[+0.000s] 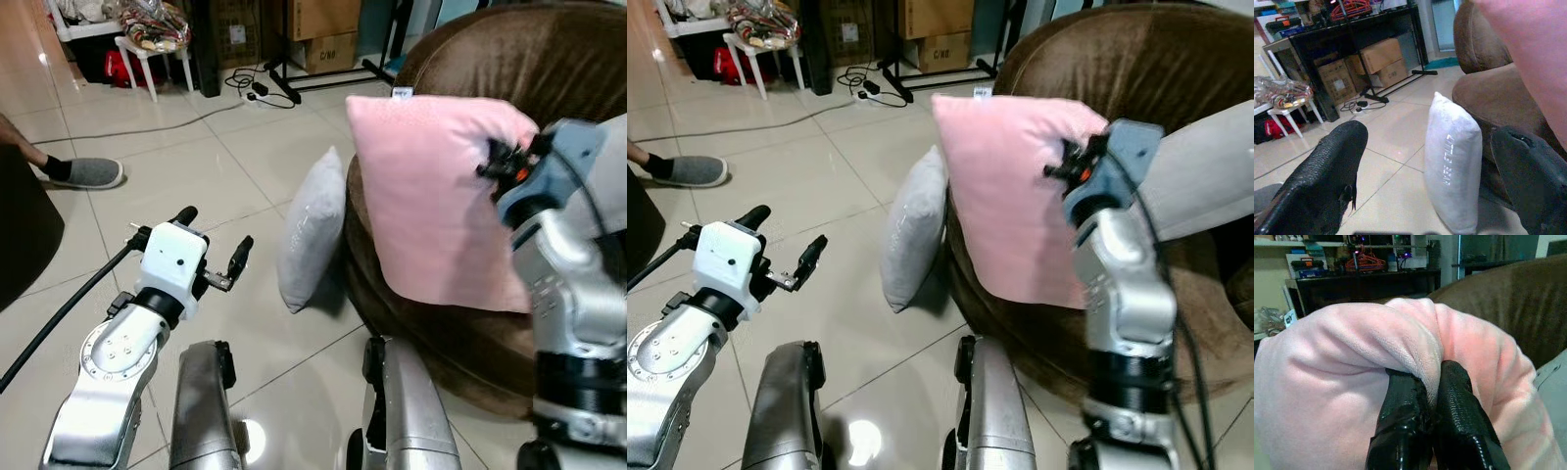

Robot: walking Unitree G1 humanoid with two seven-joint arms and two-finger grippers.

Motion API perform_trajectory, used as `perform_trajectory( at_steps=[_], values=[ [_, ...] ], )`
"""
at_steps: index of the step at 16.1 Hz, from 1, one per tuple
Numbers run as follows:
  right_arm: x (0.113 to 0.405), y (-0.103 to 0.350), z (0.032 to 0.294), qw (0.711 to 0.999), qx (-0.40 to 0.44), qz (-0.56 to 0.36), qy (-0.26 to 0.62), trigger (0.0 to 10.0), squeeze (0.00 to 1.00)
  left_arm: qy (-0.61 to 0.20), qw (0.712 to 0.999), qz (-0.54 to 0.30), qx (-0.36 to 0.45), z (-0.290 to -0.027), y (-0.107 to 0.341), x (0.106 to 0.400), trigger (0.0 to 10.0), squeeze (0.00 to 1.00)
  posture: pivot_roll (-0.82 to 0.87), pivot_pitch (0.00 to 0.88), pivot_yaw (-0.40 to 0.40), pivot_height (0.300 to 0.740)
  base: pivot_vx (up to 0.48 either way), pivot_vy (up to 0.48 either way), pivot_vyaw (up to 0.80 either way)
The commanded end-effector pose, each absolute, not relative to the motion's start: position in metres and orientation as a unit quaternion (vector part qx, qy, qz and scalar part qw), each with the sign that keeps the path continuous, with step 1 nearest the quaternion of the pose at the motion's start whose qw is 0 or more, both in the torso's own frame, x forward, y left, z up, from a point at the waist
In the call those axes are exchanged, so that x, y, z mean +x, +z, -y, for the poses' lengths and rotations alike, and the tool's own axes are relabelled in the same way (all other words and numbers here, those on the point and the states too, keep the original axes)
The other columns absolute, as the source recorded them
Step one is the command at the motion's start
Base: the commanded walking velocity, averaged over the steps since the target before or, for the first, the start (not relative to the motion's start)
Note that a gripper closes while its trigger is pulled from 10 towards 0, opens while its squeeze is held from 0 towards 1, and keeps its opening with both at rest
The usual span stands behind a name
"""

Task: Move the pillow to the sofa from floor

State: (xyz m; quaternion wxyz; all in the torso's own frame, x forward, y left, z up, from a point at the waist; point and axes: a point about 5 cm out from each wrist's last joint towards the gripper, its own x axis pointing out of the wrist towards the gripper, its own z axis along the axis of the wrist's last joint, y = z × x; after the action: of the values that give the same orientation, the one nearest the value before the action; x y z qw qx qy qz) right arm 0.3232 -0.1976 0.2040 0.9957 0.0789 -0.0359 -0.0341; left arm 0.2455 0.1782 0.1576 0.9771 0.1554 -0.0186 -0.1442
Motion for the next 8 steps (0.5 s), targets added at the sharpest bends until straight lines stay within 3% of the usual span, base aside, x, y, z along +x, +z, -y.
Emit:
perform_trajectory(
  at_steps=[1,8],
  values=[
    [0.322,0.189,0.194,0.996,0.082,0.003,-0.043,10.0,0.0,-0.14,0.977,0.024,0.157,-0.177,0.159,0.248,10.0,1.0,-0.01,0.0,-0.063,0.497,0.0,0.0,0.0],
    [0.301,0.176,0.179,0.995,0.086,-0.011,-0.048,10.0,0.0,-0.115,0.982,0.019,0.146,-0.17,0.149,0.256,10.0,1.0,-0.04,0.0,-0.051,0.562,0.0,0.0,0.0]
  ],
)
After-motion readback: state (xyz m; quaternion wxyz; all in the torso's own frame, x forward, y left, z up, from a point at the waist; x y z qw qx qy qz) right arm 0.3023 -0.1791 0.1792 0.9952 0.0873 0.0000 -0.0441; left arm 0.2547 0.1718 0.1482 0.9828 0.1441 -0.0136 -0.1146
